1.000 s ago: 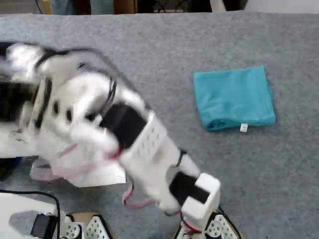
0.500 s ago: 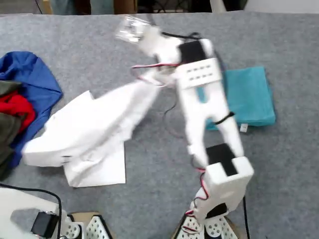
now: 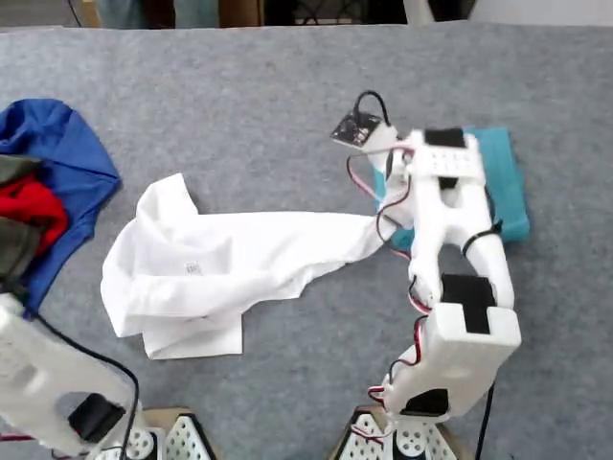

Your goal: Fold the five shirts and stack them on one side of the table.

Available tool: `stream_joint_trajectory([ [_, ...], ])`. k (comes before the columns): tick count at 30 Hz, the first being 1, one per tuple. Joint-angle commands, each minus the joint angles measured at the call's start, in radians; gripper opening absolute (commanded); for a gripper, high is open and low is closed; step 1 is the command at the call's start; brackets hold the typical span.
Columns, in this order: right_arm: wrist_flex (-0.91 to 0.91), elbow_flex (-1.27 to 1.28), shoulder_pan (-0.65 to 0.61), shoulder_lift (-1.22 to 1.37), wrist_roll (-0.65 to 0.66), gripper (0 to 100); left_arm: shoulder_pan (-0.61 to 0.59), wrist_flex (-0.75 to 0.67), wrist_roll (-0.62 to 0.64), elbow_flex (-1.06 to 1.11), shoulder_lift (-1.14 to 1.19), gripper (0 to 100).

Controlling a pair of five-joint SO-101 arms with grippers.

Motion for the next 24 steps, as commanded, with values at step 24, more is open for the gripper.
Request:
stream_joint_trajectory([
  [24, -0.594, 0.282, -0.026, -0.062, -0.347, 1.4, 0.72, -0.25, -0.068, 1.316, -0.522, 21],
])
